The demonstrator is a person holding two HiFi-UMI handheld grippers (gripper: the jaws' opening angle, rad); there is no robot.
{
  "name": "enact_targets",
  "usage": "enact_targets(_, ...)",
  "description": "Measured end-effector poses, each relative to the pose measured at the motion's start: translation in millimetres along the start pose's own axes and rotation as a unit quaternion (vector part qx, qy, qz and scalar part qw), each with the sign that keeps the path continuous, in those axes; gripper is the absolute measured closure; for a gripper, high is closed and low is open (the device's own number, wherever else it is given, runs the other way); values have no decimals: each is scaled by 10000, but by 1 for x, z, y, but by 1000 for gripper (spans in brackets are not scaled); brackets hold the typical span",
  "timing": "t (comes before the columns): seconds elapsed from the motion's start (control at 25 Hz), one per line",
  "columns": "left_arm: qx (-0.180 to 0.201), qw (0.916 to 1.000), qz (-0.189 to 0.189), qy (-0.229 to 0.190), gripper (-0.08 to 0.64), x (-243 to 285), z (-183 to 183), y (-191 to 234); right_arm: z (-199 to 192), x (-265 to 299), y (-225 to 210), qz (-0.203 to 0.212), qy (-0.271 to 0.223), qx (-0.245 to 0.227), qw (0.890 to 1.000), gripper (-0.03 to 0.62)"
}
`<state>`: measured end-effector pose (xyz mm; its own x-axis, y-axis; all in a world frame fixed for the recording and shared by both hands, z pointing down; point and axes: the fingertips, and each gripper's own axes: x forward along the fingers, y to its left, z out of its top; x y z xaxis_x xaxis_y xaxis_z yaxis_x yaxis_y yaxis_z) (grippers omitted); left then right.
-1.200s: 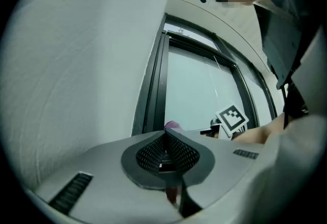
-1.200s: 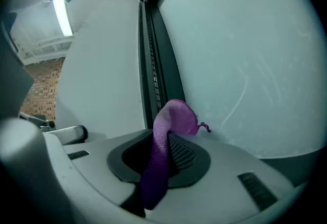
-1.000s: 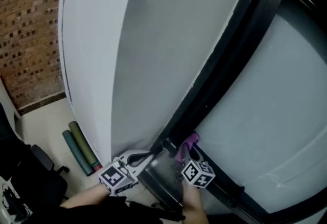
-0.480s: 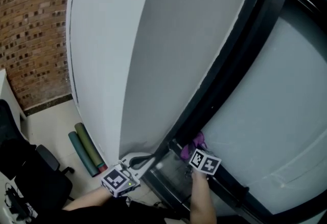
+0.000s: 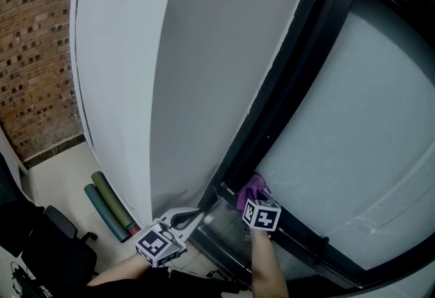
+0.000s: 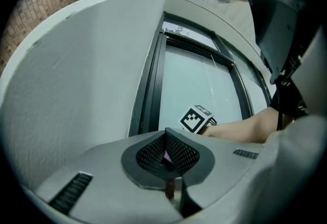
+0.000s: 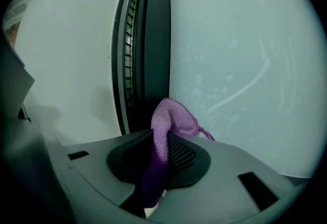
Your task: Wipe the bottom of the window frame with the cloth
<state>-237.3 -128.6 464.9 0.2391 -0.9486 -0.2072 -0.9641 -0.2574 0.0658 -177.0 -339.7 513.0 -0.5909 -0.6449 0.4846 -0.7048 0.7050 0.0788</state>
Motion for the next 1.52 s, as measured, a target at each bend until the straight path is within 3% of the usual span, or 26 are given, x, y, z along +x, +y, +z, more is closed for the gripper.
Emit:
enact_targets(0.8, -227, 9945, -1017, 88, 558, 32, -12, -38, -40, -58, -61, -890, 181, 414, 9950, 514)
enact_targets(1.52, -316, 9915, -1246, 202, 558, 59, -14, -43, -63, -96, -99, -1343, 152, 741, 9880, 514)
